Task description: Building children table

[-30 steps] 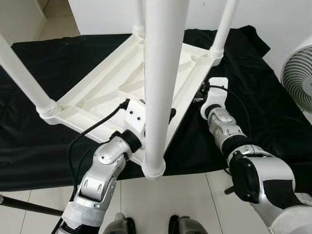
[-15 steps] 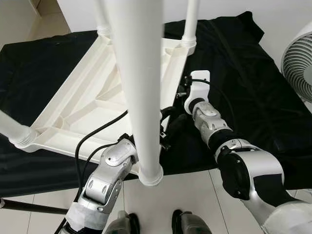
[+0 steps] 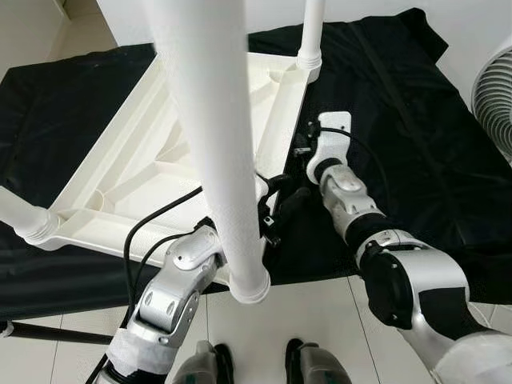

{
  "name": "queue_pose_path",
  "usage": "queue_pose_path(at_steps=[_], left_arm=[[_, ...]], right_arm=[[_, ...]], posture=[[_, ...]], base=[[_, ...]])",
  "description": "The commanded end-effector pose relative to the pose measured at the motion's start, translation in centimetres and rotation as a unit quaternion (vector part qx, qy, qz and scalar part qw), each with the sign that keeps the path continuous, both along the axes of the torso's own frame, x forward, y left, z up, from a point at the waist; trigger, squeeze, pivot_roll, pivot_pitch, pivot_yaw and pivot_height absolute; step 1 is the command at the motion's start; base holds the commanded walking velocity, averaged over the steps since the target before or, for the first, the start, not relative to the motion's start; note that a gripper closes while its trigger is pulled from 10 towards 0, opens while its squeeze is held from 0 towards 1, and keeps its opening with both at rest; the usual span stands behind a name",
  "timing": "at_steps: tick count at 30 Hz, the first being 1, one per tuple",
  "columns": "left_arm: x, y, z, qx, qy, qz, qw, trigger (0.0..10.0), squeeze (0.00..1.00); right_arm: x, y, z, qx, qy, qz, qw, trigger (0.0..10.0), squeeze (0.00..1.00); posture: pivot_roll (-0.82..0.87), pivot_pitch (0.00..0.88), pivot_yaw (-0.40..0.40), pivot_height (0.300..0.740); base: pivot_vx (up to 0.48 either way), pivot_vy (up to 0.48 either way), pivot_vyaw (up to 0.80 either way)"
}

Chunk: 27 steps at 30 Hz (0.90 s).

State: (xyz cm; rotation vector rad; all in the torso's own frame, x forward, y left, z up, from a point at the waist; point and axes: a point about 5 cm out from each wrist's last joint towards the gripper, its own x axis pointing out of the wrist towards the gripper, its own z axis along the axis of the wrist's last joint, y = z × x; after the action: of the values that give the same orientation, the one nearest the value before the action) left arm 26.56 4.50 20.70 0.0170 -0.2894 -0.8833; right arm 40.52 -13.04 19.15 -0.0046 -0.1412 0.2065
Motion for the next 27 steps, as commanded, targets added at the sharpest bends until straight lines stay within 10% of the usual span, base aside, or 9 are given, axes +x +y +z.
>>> queue_pose_path(at_steps=[1,3,4,18,27], left_arm=[[0.1,0.0,0.2,-0.001,-0.002,-0.008,1.000,10.0,0.00],[0.3,-0.1,0.4,-0.003,-0.004,-0.008,1.000,10.0,0.00],[0.5,-0.3,0.6,-0.006,-0.006,-0.007,1.000,10.0,0.00],[1.0,-3.6,3.3,-0.054,-0.028,-0.028,0.998,10.0,0.00],[1.7,-3.3,2.9,-0.026,-0.049,-0.019,0.998,10.0,0.00]], right_arm=[[-0.5,-0.4,-0.7,0.005,-0.011,0.014,1.000,10.0,1.00],[-0.8,-1.0,-0.8,0.004,-0.024,0.017,1.000,10.0,1.00],[-1.2,-1.5,-1.0,0.010,-0.032,0.026,0.999,10.0,0.00],[-7.6,-3.7,-2.2,-0.044,-0.068,0.200,0.977,10.0,0.00],[-11.3,-2.7,-2.3,-0.111,-0.042,0.364,0.924,10.0,0.00]], posture=[[-0.04,0.225,0.091,0.740],[-0.04,0.225,0.091,0.740],[-0.06,0.208,0.086,0.740],[-0.10,0.167,0.094,0.740],[-0.08,0.137,0.078,0.740]], base=[[0.000,0.000,0.00],[0.000,0.000,0.00],[0.000,0.000,0.00],[0.000,0.000,0.00],[0.000,0.000,0.00]])
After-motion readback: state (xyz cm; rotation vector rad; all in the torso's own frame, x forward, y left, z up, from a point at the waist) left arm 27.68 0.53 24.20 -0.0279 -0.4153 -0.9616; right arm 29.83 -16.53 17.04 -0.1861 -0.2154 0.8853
